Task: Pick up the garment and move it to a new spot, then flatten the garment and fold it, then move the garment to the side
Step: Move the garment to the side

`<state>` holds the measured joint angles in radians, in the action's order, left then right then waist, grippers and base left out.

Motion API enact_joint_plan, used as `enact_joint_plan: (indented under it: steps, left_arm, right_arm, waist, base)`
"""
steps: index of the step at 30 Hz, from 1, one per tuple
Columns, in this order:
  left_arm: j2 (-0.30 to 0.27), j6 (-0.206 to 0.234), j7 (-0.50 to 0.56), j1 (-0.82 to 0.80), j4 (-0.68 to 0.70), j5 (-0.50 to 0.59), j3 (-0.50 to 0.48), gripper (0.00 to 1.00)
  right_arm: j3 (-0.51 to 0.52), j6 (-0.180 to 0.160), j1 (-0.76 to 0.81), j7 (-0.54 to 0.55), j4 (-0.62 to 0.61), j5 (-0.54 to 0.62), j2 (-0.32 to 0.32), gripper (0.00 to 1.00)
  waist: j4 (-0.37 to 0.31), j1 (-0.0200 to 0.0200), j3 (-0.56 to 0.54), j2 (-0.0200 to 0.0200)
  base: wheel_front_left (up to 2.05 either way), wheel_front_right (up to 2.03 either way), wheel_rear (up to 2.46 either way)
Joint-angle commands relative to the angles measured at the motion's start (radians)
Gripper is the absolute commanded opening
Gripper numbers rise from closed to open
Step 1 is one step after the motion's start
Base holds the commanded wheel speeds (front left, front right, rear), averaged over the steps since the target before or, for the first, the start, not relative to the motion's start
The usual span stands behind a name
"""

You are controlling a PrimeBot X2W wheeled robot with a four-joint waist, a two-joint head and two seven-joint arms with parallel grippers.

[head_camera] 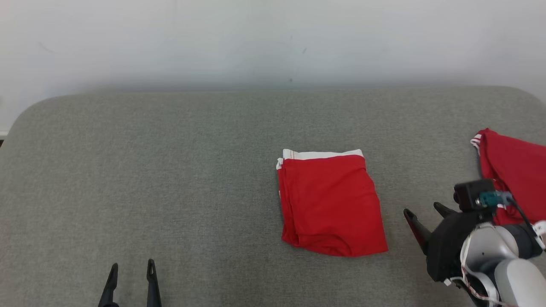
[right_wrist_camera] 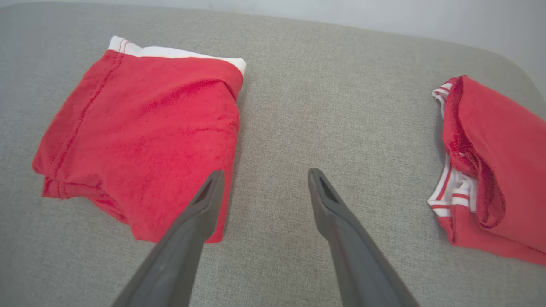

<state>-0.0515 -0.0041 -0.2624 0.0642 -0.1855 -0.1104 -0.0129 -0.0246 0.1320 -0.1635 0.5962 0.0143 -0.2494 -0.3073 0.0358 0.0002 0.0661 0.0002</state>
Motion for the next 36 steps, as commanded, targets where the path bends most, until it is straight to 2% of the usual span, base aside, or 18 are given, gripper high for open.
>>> enact_joint_plan:
  steps: [1, 5, 9, 19, 24, 25, 27, 28, 29, 32, 36]
  left_arm:
    - [0.001, 0.004, -0.003, -0.013, 0.004, -0.006, 0.007, 1.0]
    - [0.001, 0.012, -0.003, -0.035, 0.01, -0.011, 0.017, 1.0]
    - [0.001, 0.012, -0.003, -0.051, 0.023, -0.005, 0.023, 1.0]
    - [0.001, 0.021, -0.003, -0.082, 0.034, -0.011, 0.053, 1.0]
    - [0.001, 0.023, -0.003, -0.078, 0.033, -0.009, 0.056, 1.0]
    - [0.001, 0.022, -0.003, -0.076, 0.031, -0.007, 0.057, 1.0]
    - [0.001, 0.019, -0.003, -0.073, 0.029, -0.004, 0.06, 1.0]
    - [0.001, 0.017, -0.003, -0.073, 0.029, -0.003, 0.061, 1.0]
    - [0.001, 0.015, -0.003, -0.075, 0.028, -0.003, 0.063, 1.0]
    - [0.001, 0.013, -0.003, -0.08, 0.028, -0.002, 0.069, 1.0]
    - [0.001, 0.006, -0.003, -0.086, 0.042, 0.005, 0.072, 1.0]
  right_arm:
    - [-0.015, -0.002, -0.028, 0.075, 0.012, -0.033, -0.01, 1.0]
    - [-0.018, -0.002, -0.119, 0.223, 0.052, -0.103, -0.021, 1.0]
    - [0.012, -0.002, -0.202, 0.299, 0.119, -0.086, -0.001, 1.0]
    - [0.069, -0.002, -0.296, 0.307, 0.288, -0.033, 0.088, 1.0]
    - [0.044, -0.002, -0.285, 0.317, 0.339, -0.015, 0.102, 0.99]
    - [0.035, -0.002, -0.283, 0.319, 0.347, -0.01, 0.101, 0.91]
    - [0.017, -0.002, -0.282, 0.319, 0.359, 0.0, 0.092, 0.19]
    - [0.005, -0.002, -0.284, 0.314, 0.362, 0.007, 0.084, 0.03]
    - [0.001, -0.002, -0.288, 0.304, 0.363, 0.015, 0.074, 0.0]
    - [-0.031, -0.003, -0.31, 0.28, 0.365, 0.037, 0.033, 0.0]
    - [-0.127, -0.003, -0.365, 0.239, 0.353, 0.047, -0.033, 0.0]
  waist:
    - [0.023, -0.0002, 0.022, -0.0002]
    - [0.049, -0.0002, 0.05, -0.0002]
    - [0.073, -0.0002, 0.09, -0.0002]
    - [0.128, -0.0002, 0.143, -0.0002]
    - [0.129, -0.0002, 0.146, -0.0002]
    - [0.125, -0.0002, 0.145, -0.0002]
    - [0.117, -0.0002, 0.143, -0.0002]
    - [0.111, -0.0002, 0.141, -0.0002]
    - [0.105, -0.0002, 0.14, -0.0002]
    - [0.079, -0.0002, 0.138, -0.0002]
    - [0.029, -0.0002, 0.144, -0.0002]
  base:
    - [0.0, 0.0, 0.0]
    - [0.0, 0.0, 0.0]
    - [0.0, 0.0, 0.0]
    - [0.0, 0.0, 0.0]
    - [0.0, 0.0, 0.0]
    - [0.0, 0.0, 0.0]
    - [0.0, 0.0, 0.0]
    - [0.0, 0.0, 0.0]
    - [0.0, 0.0, 0.0]
    - [0.0, 0.0, 0.0]
    - [0.0, 0.0, 0.0]
